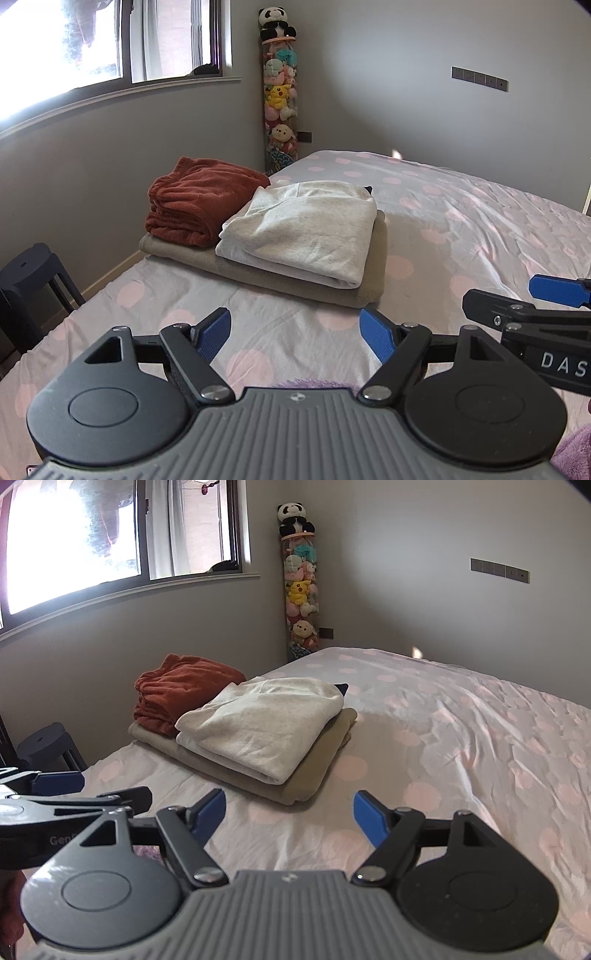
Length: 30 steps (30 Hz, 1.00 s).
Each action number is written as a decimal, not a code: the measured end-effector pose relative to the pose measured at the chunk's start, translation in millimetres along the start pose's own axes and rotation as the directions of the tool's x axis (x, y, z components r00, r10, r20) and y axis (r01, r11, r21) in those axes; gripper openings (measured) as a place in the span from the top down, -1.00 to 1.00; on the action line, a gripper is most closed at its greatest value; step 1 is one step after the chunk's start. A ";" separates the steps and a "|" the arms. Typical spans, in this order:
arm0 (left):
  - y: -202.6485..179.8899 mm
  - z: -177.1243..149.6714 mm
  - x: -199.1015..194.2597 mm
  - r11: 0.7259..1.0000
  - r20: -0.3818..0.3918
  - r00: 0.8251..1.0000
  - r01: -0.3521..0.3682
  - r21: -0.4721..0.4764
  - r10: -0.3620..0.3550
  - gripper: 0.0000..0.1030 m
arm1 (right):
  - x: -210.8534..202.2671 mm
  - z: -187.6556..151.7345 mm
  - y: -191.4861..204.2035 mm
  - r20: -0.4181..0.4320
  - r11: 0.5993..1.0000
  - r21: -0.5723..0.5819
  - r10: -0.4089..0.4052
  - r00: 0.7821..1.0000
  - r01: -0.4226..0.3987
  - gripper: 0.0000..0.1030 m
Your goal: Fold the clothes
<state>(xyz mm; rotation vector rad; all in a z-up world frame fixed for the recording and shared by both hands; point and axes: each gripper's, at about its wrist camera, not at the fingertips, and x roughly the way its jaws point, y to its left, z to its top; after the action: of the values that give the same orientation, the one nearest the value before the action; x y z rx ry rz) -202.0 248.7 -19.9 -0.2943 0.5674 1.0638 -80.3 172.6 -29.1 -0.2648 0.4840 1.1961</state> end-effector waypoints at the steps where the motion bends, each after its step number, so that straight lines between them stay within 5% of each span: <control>1: -1.6 0.5 -1.7 1.000 0.003 1.000 0.001 0.008 -0.001 -0.48 | -2.1 -0.6 0.4 0.002 1.000 -0.003 0.000 1.000 0.000 -0.53; 30: -5.6 0.6 -15.0 1.000 0.020 1.000 0.019 0.015 -0.020 -0.48 | -20.5 -6.5 -0.4 0.010 1.000 -0.024 -0.011 1.000 0.011 -0.58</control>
<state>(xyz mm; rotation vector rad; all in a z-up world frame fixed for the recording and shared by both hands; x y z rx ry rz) -202.3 235.3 -11.0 -0.2751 0.5535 1.0421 -87.1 152.7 -24.7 -0.2813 0.4594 1.1923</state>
